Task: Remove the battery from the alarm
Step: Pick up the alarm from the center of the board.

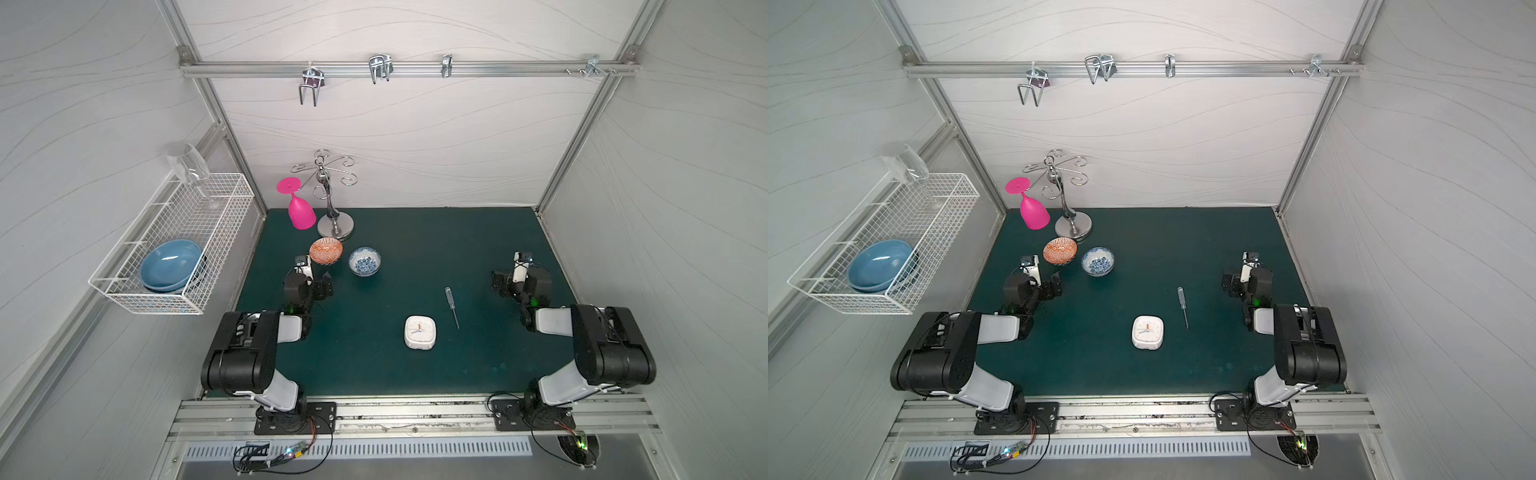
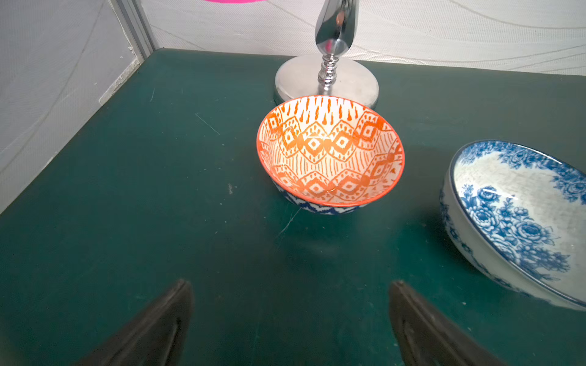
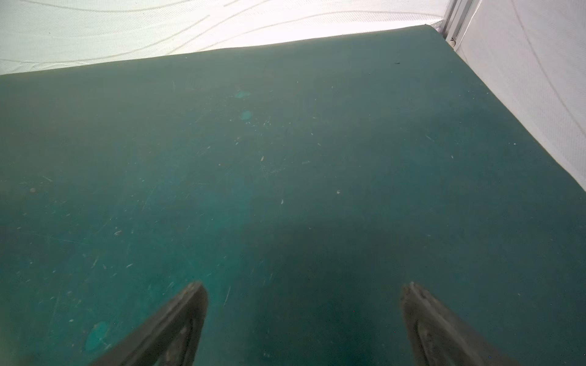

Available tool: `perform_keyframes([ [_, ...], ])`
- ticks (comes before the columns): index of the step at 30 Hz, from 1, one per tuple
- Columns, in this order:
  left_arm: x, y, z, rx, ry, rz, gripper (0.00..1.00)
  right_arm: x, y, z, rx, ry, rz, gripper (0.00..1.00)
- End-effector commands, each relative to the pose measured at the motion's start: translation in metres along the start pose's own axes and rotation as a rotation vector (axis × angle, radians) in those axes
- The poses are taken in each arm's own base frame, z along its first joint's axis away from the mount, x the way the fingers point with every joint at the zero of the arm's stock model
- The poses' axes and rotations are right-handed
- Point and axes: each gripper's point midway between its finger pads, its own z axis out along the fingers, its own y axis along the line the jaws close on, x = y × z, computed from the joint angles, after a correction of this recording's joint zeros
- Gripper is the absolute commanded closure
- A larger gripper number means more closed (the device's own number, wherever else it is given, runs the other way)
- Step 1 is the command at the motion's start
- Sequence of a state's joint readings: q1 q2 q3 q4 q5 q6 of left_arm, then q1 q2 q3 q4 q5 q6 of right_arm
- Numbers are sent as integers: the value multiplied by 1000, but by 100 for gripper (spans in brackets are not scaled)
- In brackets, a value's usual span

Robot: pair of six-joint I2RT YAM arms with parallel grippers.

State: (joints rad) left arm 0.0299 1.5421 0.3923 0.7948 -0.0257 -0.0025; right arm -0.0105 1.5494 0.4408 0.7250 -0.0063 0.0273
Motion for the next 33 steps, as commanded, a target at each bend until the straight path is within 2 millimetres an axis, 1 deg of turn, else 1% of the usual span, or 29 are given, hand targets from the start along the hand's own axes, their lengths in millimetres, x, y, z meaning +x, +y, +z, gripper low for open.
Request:
perform_keyframes([
  [1, -20, -2, 4, 6, -59, 9, 0, -9, 1, 3, -1, -26, -8, 1],
  [16, -22, -2, 2, 7, -72, 2, 0, -10, 1, 3, 0, -29, -8, 1],
  [18, -30, 0, -7, -5, -101, -3, 0, -10, 1, 2, 0, -32, -6, 1],
  [20, -45, 5, -22, -32, -136, -14, 0, -14, 1, 1, 1, -15, 3, 1],
  [21, -53, 6, -31, -39, -146, -20, 0, -19, 0, -1, 6, 11, 12, 1],
  [22, -64, 7, -42, -48, -157, -41, 0, -33, -1, -5, 11, 25, 30, 1],
  [23, -75, 8, -54, -48, -172, -99, 0, -37, -2, -12, 18, 72, 67, 1],
  [24, -80, 2, -59, -11, -174, -155, 0, -43, 0, -20, 7, 103, 107, 1],
  [25, -90, -5, -70, 39, -192, -230, 0, -50, 5, -29, -13, 124, 133, 1],
  [26, -101, -14, -80, 101, -207, -298, 0, -55, 13, -40, -52, 138, 169, 1],
  [28, -103, -35, -94, 222, -148, -439, 0, -63, 33, -62, -144, 155, 245, 1],
  [30, -100, -62, -109, 349, -62, -520, 1, -65, 54, -84, -242, 181, 334, 1],
  [32, -85, -92, -124, 457, 60, -549, 3, -63, 78, -106, -360, 228, 427, 1],
  [33, -75, -109, -134, 508, 134, -545, 4, -59, 90, -117, -412, 264, 483, 1],
])
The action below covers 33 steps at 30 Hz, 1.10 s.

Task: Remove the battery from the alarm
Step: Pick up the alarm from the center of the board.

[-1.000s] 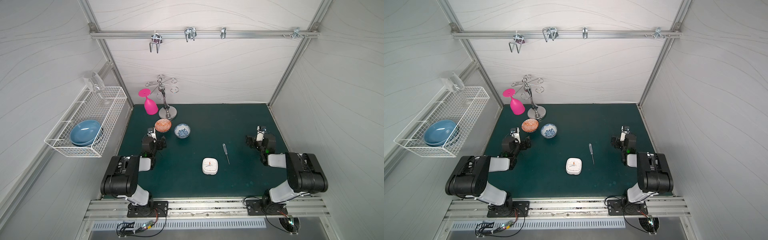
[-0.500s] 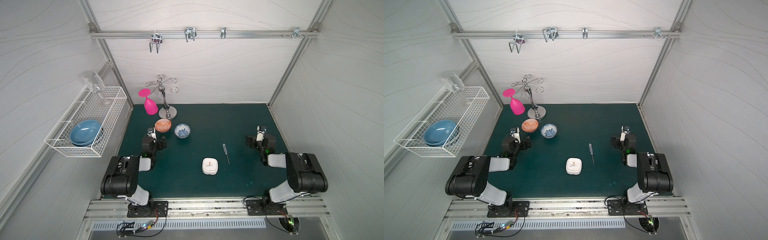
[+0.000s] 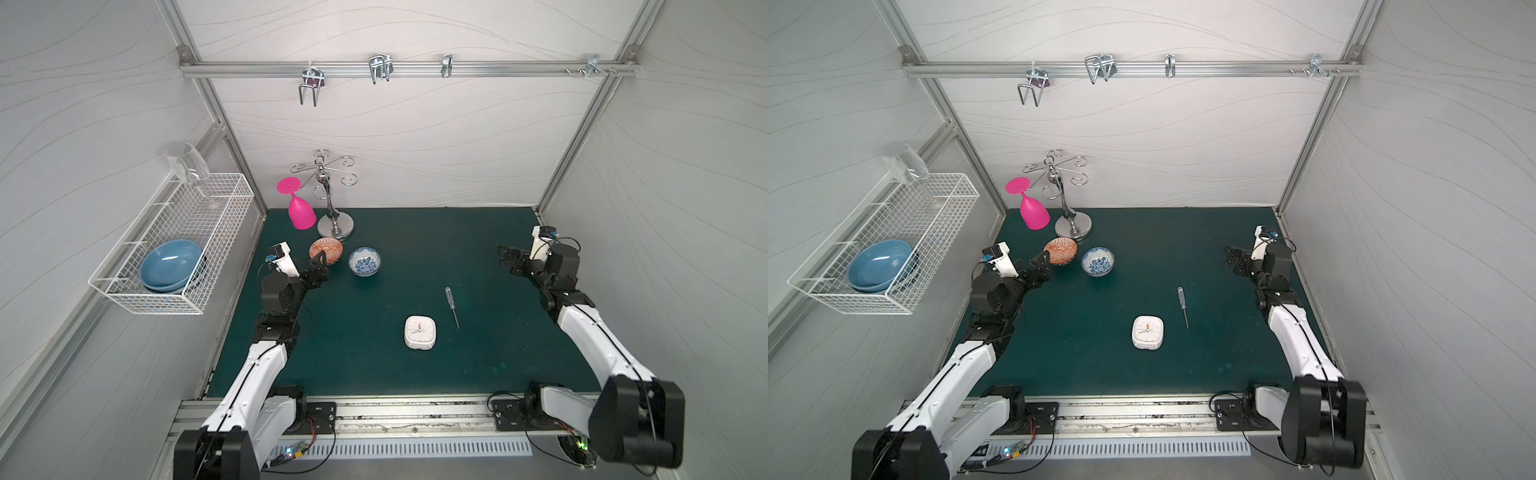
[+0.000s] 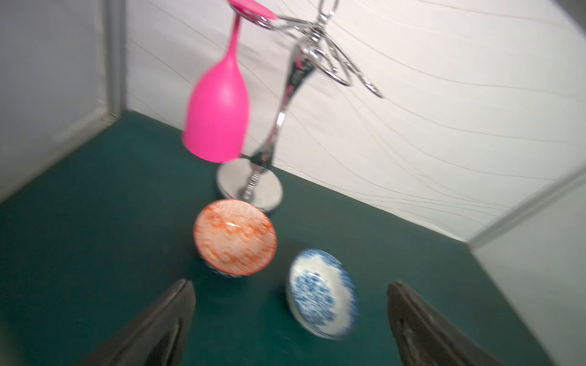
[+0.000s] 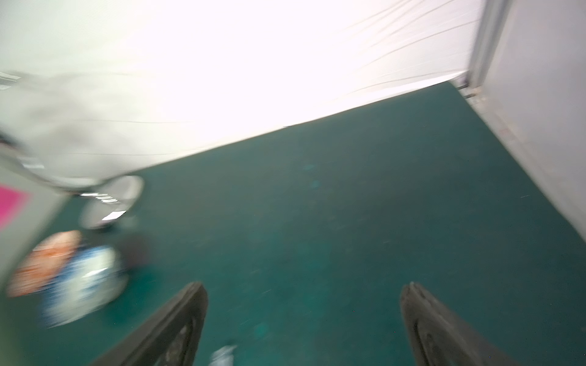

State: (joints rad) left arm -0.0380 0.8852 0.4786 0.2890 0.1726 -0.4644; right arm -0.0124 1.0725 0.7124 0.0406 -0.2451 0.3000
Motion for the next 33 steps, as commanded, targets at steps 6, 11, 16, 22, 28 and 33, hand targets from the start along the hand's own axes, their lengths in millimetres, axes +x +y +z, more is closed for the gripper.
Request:
perform_keyframes([
  [6, 146, -86, -63, 248, 712, -303, 12, 126, 86, -50, -310, 518, 490, 1],
  [11, 206, -111, -88, 313, 900, -334, 17, 191, 111, -66, -312, 731, 573, 1],
  [16, 231, -127, -78, 376, 992, -380, 21, 245, 120, -65, -252, 828, 594, 1],
  [22, 252, -147, -54, 401, 1079, -361, 30, 267, 138, -46, -215, 864, 599, 1],
  [28, 277, -147, -36, 363, 1120, -360, 41, 284, 143, -28, -155, 878, 652, 8],
  [33, 294, -140, -30, 326, 1142, -376, 50, 297, 141, -20, -114, 873, 686, 9],
])
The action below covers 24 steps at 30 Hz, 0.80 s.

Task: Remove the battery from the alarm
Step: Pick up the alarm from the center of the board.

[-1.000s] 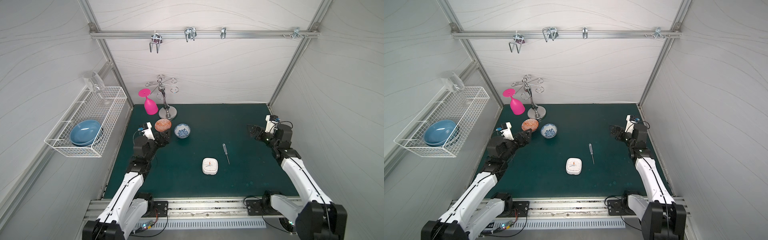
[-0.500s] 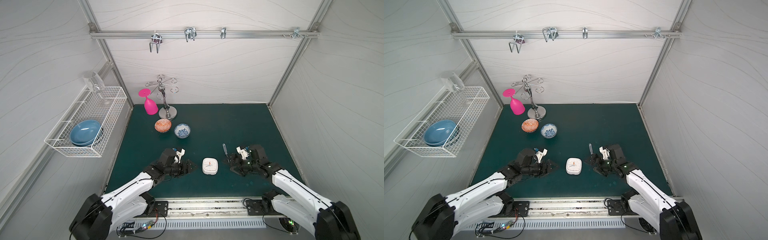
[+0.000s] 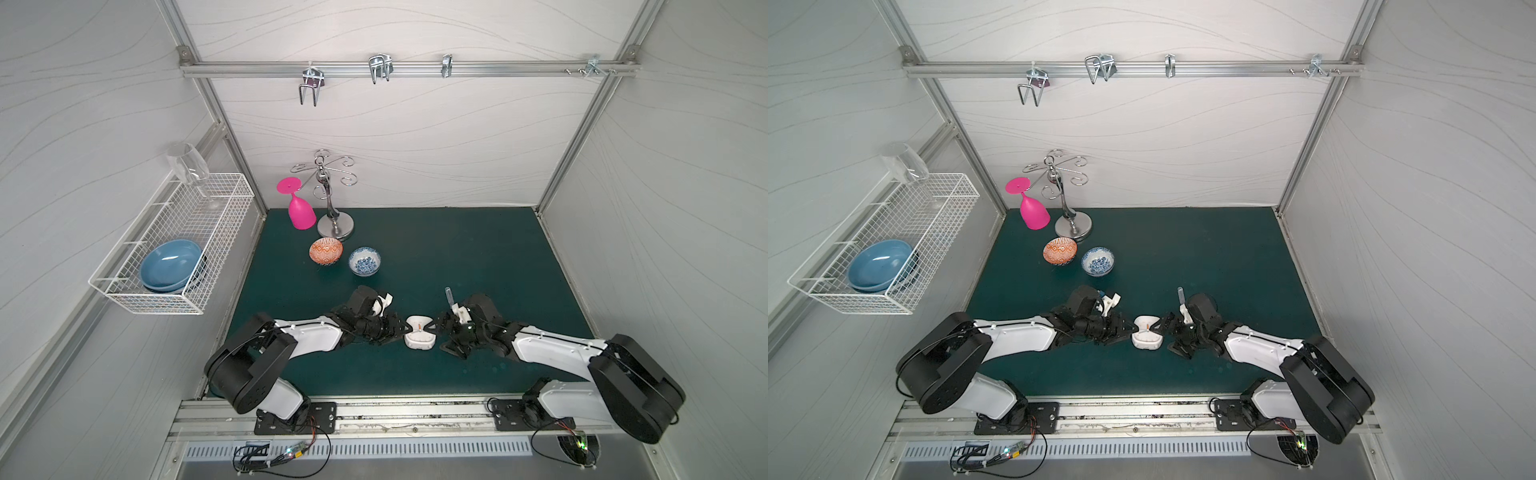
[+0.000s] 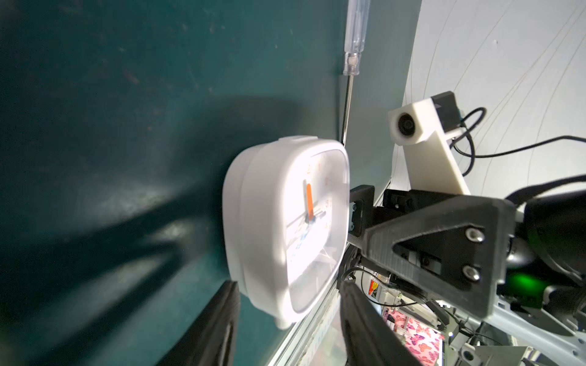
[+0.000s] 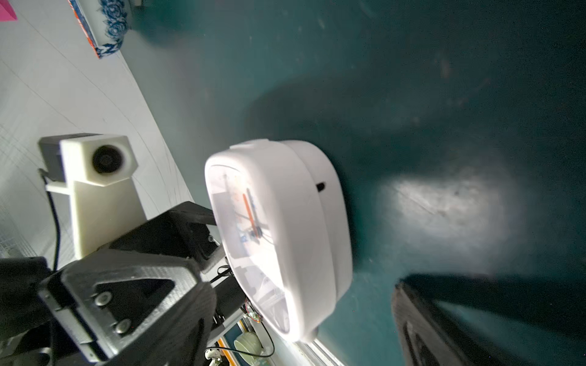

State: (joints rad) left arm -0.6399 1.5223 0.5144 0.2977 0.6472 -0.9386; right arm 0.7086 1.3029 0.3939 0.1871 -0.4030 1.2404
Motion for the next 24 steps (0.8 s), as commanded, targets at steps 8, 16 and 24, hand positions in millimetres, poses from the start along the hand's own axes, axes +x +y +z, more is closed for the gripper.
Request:
perform_keyframes([
  [8, -9, 5, 15, -8, -22, 7, 62, -13, -14, 23, 1, -59, 100, 13],
  [16, -9, 19, 22, -8, -35, -37, 68, -25, 6, 28, -101, -102, 21, 16],
  [24, -9, 24, 27, 6, -35, -58, 67, -32, 6, 18, -70, -170, -65, 35],
])
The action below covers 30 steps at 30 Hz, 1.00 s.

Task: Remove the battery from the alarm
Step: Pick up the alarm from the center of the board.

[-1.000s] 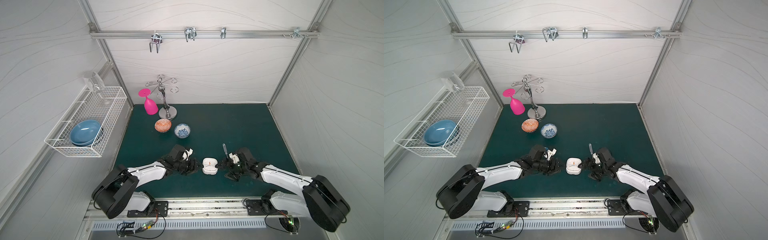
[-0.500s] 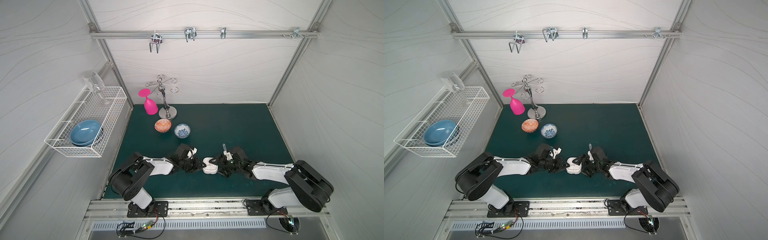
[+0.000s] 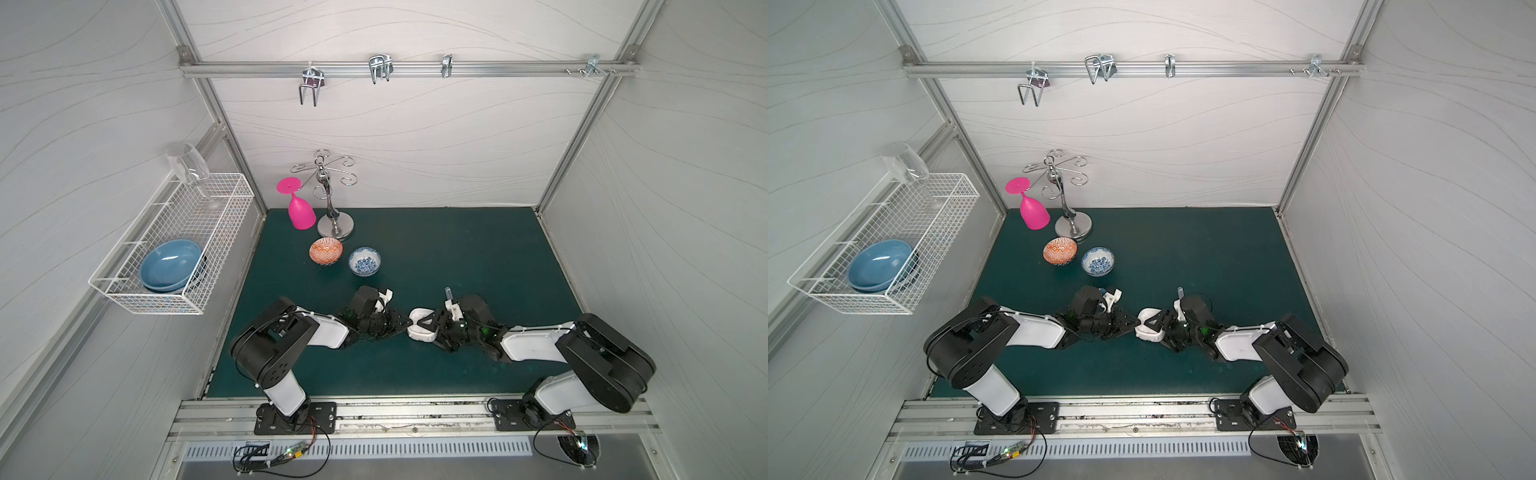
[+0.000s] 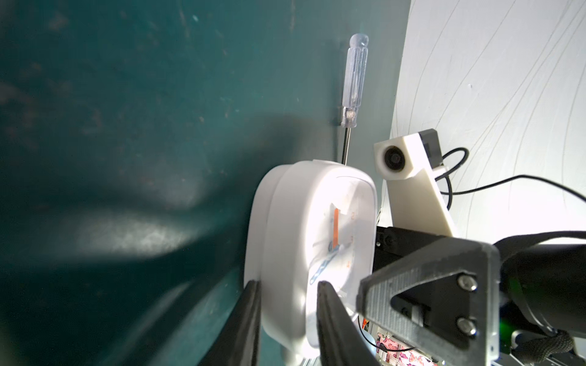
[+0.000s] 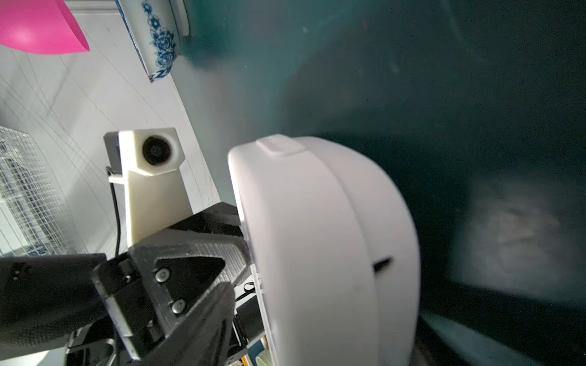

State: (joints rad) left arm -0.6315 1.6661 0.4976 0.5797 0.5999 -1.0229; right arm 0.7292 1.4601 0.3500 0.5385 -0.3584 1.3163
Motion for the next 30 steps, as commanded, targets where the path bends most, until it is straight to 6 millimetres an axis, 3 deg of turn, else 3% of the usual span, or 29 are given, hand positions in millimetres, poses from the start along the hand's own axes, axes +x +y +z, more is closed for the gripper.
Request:
perform_keyframes([
  [1, 19, 21, 6, -56, 60, -39, 67, -17, -7, -5, 50, -110, -80, 37],
  [6, 20, 23, 7, -62, 62, -41, 63, -23, -2, -19, 78, -165, -159, 51],
  [10, 18, 20, 4, -56, 48, -24, 53, -25, 7, -30, 93, -191, -243, 57],
  [15, 12, 9, -14, -64, -2, 49, 42, -27, 18, -47, 141, -210, -414, 62],
  [18, 5, -6, -40, -80, -60, 101, 32, -30, 31, -63, 183, -241, -589, 62],
  [22, 3, -26, -87, -149, -156, 149, 18, -35, 66, -88, 284, -362, -971, 62],
  [26, 6, -42, -137, -203, -266, 27, 13, -23, 108, -100, 385, -520, -1359, 61],
  [30, 24, -66, -170, -168, -268, -142, 11, -5, 153, -101, 479, -700, -1718, 61],
])
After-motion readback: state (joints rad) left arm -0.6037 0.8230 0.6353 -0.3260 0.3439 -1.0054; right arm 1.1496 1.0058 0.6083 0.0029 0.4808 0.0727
